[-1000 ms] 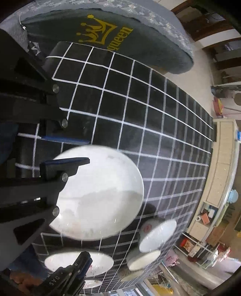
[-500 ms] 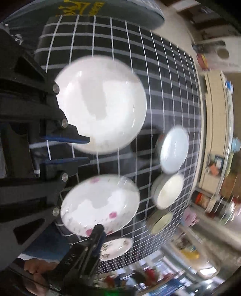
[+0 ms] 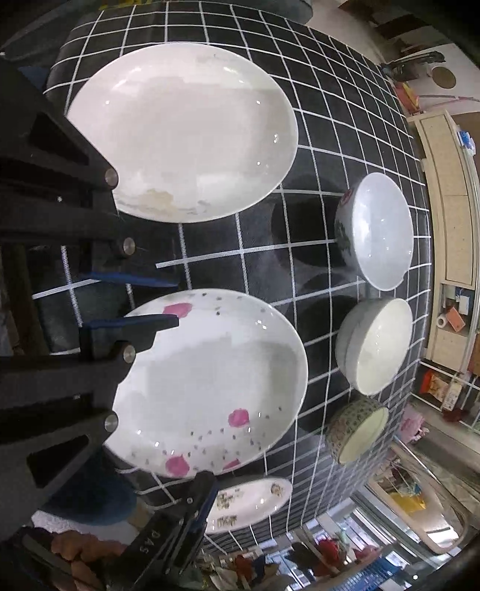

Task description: Organize plates and bowls

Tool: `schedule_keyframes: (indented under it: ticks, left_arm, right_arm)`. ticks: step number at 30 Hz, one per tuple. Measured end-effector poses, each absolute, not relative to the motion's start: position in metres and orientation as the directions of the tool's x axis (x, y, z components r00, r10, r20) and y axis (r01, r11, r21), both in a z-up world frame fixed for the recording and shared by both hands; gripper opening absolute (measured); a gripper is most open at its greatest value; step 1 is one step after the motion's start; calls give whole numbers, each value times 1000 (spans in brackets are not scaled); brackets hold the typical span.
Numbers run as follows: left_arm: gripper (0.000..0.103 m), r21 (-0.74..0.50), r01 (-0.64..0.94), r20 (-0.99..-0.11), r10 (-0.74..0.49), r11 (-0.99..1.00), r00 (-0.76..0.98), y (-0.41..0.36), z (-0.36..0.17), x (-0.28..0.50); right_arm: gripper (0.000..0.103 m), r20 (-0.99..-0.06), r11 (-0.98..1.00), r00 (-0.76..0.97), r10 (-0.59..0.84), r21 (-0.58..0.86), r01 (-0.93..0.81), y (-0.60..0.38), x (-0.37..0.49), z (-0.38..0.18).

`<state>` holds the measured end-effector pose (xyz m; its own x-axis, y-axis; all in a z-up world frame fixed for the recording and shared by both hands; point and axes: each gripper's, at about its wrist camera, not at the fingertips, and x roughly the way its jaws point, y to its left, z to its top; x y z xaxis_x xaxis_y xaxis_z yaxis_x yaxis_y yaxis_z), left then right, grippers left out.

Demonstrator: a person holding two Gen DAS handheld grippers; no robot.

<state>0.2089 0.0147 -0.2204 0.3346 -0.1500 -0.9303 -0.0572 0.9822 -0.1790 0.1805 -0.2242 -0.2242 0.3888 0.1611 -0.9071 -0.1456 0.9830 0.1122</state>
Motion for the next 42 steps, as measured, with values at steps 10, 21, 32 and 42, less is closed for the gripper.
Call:
schedule_keyframes:
  ticks: [10,21,32,42]
  left_arm:
    - [13,-180,-56,-944,-156,982,291,7,-240,223]
    - [10,-206,-81,-943,-176,975,284,12,-248,229]
    - [10,-161,-81,-946,-130,984,298,18,-245,219]
    - [10,-145,-103,-923,-97,984,373,50,-206,195]
  right_arm:
    - [27,-924,984,347,160,121,-132,-229,200,-247]
    - [21,-924,982,343,170,128,-141,-224,204,-255]
    - [21,-932,986,327,157,126,-113,-211,202,-255]
    - [21,-908,978,371,197,154,-144,-179,191,-220]
